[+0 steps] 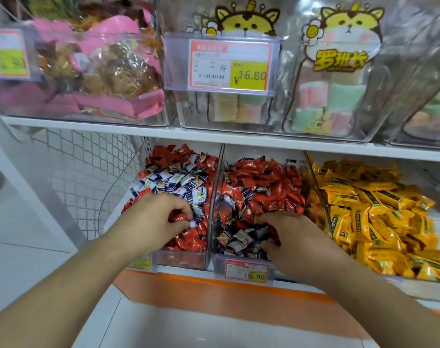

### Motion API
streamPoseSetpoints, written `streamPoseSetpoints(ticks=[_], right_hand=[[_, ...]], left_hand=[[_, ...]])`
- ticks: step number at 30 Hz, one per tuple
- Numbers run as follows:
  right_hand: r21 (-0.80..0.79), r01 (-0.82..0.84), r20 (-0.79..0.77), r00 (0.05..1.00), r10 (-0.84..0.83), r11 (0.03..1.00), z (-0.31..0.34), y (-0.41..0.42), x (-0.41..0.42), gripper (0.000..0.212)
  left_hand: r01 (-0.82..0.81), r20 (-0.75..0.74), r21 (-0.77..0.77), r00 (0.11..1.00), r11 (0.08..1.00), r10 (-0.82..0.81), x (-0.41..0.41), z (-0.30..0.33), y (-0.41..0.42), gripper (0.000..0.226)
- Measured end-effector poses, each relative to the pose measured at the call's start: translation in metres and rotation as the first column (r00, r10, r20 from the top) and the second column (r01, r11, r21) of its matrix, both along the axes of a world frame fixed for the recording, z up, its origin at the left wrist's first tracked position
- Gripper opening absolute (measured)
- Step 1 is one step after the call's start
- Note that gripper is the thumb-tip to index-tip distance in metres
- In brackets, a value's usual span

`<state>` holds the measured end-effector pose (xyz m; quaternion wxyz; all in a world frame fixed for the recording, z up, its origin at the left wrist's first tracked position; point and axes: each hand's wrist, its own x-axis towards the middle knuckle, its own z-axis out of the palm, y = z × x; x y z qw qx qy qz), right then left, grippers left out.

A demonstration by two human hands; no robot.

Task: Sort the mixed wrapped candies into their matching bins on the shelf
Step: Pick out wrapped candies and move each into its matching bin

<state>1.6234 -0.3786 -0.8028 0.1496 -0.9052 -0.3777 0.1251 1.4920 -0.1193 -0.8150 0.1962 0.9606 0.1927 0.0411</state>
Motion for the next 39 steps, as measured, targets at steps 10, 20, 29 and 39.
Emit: streamPoseSetpoints(ticks=[10, 20, 29, 39], right_hand=[[0.012, 0.033, 0.002, 0.999, -0.033, 0.999, -0.002, 0.004, -0.001, 0.038], [0.025, 0.034, 0.014, 0.999, -0.034, 0.999, -0.002, 0.004, -0.001, 0.041], [0.029, 0.034, 0.026, 0.999, -0.035, 0.999, -0.006, 0.005, -0.004, 0.047], [0.052, 0.048, 0.021, 0.999, -0.05, 0.997, -0.005, 0.006, -0.007, 0.033]], left_hand=[[-0.143, 0.151, -0.251, 0.971, 0.957, 0.185, -0.015, 0.008, 0.011, 0.024], [-0.1, 0.093, -0.266, 0.987, 0.959, 0.129, -0.015, 0.009, 0.006, 0.034], [0.019, 0.06, -0.048, 0.998, 0.999, -0.016, 0.014, -0.002, -0.015, 0.03], [-0.021, -0.017, 0.024, 1.0, 0.999, 0.022, 0.016, -0.005, -0.021, 0.027]])
